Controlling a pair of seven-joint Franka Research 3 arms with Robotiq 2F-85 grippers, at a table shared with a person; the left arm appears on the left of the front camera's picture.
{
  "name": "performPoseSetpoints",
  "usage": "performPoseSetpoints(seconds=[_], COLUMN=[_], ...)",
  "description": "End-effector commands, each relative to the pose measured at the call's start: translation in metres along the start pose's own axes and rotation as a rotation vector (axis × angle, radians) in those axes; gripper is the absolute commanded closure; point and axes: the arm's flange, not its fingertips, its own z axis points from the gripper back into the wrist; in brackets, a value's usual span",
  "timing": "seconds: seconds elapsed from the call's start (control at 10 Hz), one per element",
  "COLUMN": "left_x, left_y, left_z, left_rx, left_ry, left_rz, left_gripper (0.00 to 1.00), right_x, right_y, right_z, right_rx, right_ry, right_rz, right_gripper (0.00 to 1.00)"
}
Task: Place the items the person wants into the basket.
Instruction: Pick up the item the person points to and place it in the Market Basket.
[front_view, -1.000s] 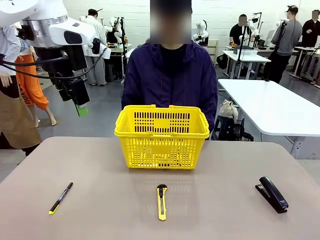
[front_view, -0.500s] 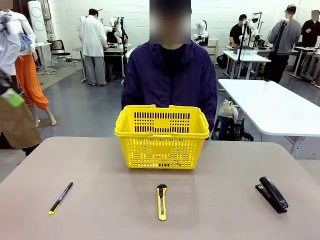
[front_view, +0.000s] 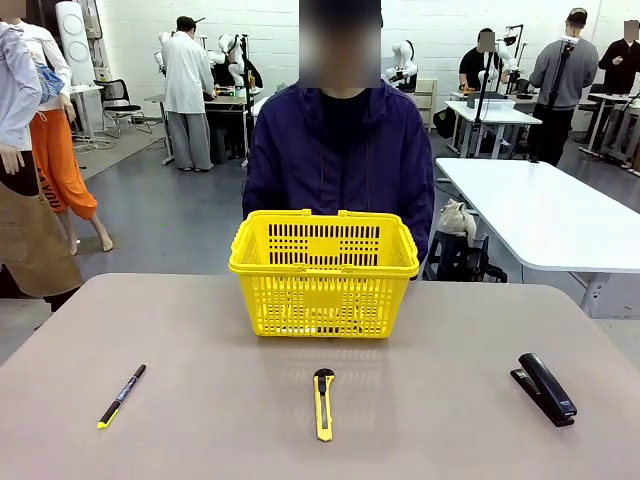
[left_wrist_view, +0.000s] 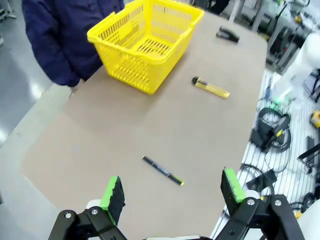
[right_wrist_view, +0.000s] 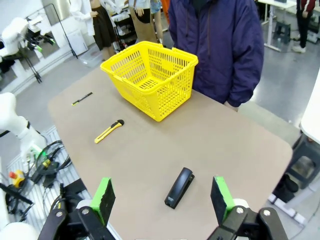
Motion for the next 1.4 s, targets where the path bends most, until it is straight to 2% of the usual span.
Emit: performPoseSetpoints(seconds=[0.0, 0.2, 0.5, 0.6, 1.3], left_x=[0.01, 0.022, 0.03, 0.024, 0.024], left_y=[-0.01, -0.011, -0.015, -0.017, -0.017], left_z=[0.007, 0.007, -0.001, 0.004, 0.004], left_rx=[-0.044, -0.073, -0.013, -0.054, -0.054], left_ry=[-0.044, -0.047, -0.025, -0.035, -0.035], left_rz=[0.042, 0.023, 0.027, 0.027, 0.027], left_gripper=[0.0, 0.0, 0.0, 0.0, 0.0], right_x=[0.001, 0.001, 0.001, 0.001, 0.001], right_y=[-0.002, -0.002, -0.002, -0.002, -0.002], right_z=[-0.001, -0.001, -0.001, -0.001, -0.001], right_rx=[0.01, 0.01, 0.01, 0.01, 0.01], right_ry=[-0.026, -0.026, -0.026, -0.026, -0.026], right_rz=[0.013, 0.013, 0.013, 0.013, 0.013], right_gripper=[0.0, 0.0, 0.0, 0.0, 0.0])
